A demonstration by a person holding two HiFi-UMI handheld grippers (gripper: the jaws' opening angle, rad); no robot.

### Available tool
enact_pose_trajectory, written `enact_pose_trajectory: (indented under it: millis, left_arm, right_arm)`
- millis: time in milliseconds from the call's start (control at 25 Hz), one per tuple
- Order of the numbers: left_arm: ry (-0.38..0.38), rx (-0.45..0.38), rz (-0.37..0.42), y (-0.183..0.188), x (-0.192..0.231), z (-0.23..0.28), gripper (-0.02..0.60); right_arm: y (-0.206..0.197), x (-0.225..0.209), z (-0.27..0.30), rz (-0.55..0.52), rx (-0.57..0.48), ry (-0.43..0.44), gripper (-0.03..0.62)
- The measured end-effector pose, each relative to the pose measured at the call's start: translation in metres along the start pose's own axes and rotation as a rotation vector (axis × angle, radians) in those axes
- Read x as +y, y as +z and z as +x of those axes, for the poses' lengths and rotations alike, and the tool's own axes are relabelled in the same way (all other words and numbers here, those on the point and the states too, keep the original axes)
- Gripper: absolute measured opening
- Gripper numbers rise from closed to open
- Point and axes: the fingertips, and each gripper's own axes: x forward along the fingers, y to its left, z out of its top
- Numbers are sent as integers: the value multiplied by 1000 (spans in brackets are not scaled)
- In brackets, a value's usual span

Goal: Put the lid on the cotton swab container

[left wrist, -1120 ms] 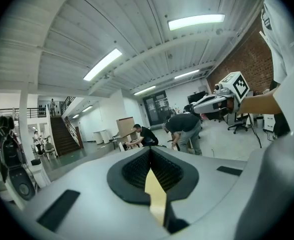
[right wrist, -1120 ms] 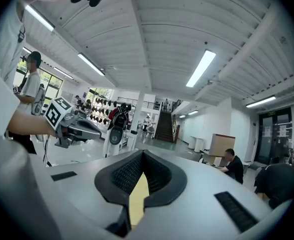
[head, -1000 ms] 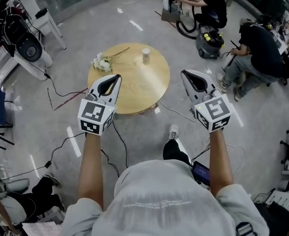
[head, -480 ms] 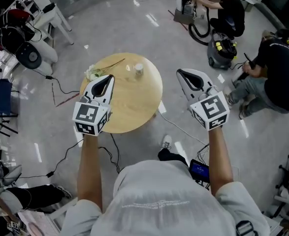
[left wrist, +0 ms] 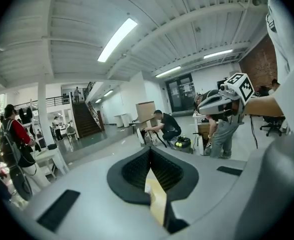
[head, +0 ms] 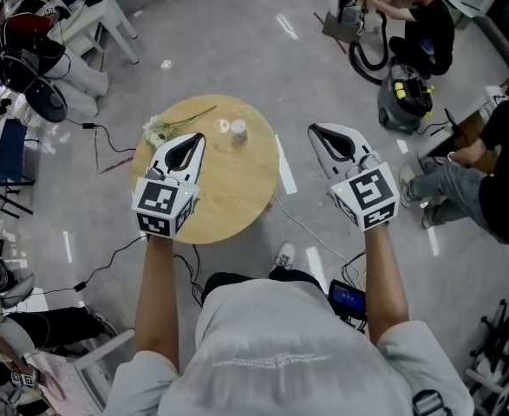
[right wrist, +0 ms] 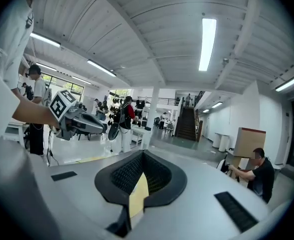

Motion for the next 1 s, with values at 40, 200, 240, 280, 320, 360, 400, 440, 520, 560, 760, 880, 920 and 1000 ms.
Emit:
enact_pose_trajectory:
  millis: [40,200,240,280,320,360,400,440,520,560,760,880,920,1000]
  left_arm:
    - [-1,6,-3,-2,1,3,17]
    - [3,25,-21,-15,14,14,17]
    - [3,29,-32,-19,19,17,17]
    - [-1,34,-46,-25,23,20,18]
    - [-7,38,-60,-30,29,24,17]
    - [-16,40,-72,-36,35,29,17]
    - [-26,41,-82,-41,43,33,17]
    - [-37,41,-92,-46,50,38,18]
    - [-60,43,-108,-59,65,48,18]
    - [-73,46,-115,-66,73,53,18]
    - [-151,72,-168,-101,117,75,20]
    - [-214,102,-198,-127,138,90,20]
    - [-235,109,-212,-136,142,94,20]
    - [-274,124,-244,-150,145,103,23]
  right_arm:
    - [-2,-1,4,2,1,6,26]
    - [-8,0,23,0,9,18,26]
    - [-10,1,28,1,16,20,26]
    - [-12,3,33,3,24,20,26]
    - [-13,4,39,5,31,19,26]
    - [-13,6,45,9,37,15,26]
    - [-13,7,52,16,41,7,26]
    - [-13,8,59,27,44,-7,26]
    - [-16,9,74,55,56,-42,26]
    - [-19,9,80,66,65,-59,26]
    - [-26,20,121,95,117,-124,28]
    - [-33,28,147,135,143,-162,27]
    - [-37,32,154,153,157,-167,27]
    - [-49,39,165,180,194,-175,28]
